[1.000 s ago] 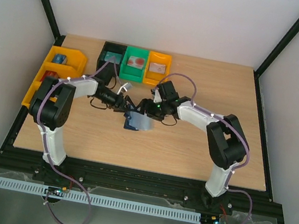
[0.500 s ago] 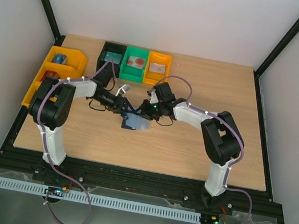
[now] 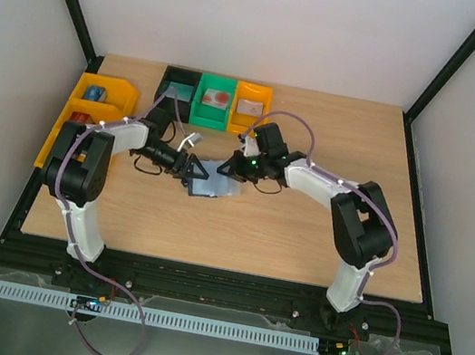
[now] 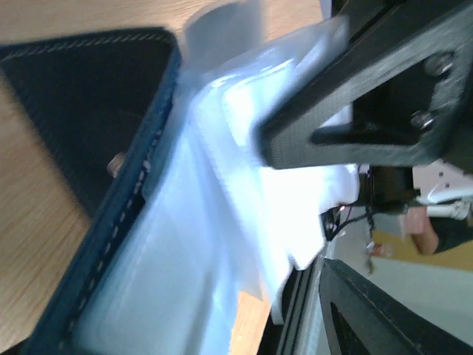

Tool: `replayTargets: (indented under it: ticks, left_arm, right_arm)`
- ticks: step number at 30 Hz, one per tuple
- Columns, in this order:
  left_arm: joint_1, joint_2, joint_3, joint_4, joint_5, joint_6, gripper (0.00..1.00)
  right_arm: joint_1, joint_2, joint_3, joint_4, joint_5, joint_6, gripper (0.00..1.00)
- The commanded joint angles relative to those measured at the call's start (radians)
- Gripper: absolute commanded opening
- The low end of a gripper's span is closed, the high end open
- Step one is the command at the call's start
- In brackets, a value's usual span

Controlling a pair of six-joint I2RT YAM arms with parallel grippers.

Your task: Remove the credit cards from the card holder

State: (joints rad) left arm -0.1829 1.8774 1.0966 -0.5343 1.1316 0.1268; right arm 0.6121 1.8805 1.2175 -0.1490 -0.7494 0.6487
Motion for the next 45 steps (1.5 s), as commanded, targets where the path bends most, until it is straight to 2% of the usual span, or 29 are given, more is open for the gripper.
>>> replayTargets:
  ticks: [1, 5, 10, 16, 21, 23, 26, 27, 30, 33, 34, 36, 37, 39, 41, 43, 45]
  left_arm:
    - [0.037, -0.058, 0.111, -0.237, 0.071, 0.272, 0.63]
    - [0.082, -0.088, 0.222, -0.482, 0.124, 0.503, 0.67]
    - [0.094, -0.106, 0.363, -0.737, 0.113, 0.739, 0.69]
    - [0.107, -0.16, 0.408, -0.758, 0.125, 0.748, 0.68]
    - [0.092, -0.23, 0.456, -0.759, 0.118, 0.747, 0.68]
    - [0.085, -0.258, 0.475, -0.756, 0.132, 0.746, 0.64]
    - [0.064, -0.293, 0.49, -0.757, 0.135, 0.75, 0.51]
    - [0.057, -0.301, 0.492, -0.757, 0.133, 0.75, 0.43]
    - [0.05, -0.325, 0.492, -0.756, 0.139, 0.75, 0.05]
    - [0.051, -0.347, 0.505, -0.753, 0.123, 0.735, 0.02]
    - [0.052, -0.356, 0.509, -0.733, 0.106, 0.709, 0.02]
    - [0.054, -0.378, 0.506, -0.622, 0.027, 0.555, 0.02]
    - [0.055, -0.389, 0.501, -0.555, -0.042, 0.46, 0.02]
    - [0.046, -0.413, 0.485, -0.441, -0.213, 0.318, 0.02]
    - [0.013, -0.426, 0.479, -0.37, -0.474, 0.225, 0.02]
    - [-0.029, -0.42, 0.489, -0.358, -0.627, 0.202, 0.02]
    - [-0.056, -0.411, 0.499, -0.366, -0.676, 0.195, 0.02]
  right_arm:
    - [-0.026, -0.144, 0.02, 0.073, -0.135, -0.071, 0.02]
    - [-0.035, -0.222, 0.05, 0.074, -0.199, -0.135, 0.02]
    - [-0.044, -0.283, 0.101, 0.104, -0.317, -0.182, 0.02]
    - [-0.045, -0.372, 0.095, 0.224, -0.443, -0.198, 0.02]
    - [-0.046, -0.384, 0.096, 0.236, -0.475, -0.219, 0.02]
    - [-0.046, -0.38, 0.098, 0.25, -0.487, -0.21, 0.02]
    - [-0.046, -0.383, 0.094, 0.278, -0.497, -0.202, 0.02]
    - [-0.046, -0.383, 0.094, 0.284, -0.5, -0.2, 0.02]
    - [-0.046, -0.389, 0.091, 0.298, -0.518, -0.194, 0.02]
    - [-0.053, -0.404, 0.09, 0.248, -0.499, -0.241, 0.02]
    - [-0.064, -0.409, 0.093, 0.21, -0.476, -0.267, 0.04]
    - [-0.103, -0.418, 0.103, 0.115, -0.342, -0.292, 0.34]
    - [-0.127, -0.422, 0.11, 0.059, -0.24, -0.294, 0.45]
    - [-0.147, -0.419, 0.142, -0.077, 0.01, -0.331, 0.55]
    - [-0.14, -0.403, 0.186, -0.196, 0.203, -0.395, 0.65]
    - [-0.111, -0.4, 0.21, -0.258, 0.323, -0.452, 0.72]
    - [-0.027, -0.422, 0.205, -0.253, 0.344, -0.517, 0.81]
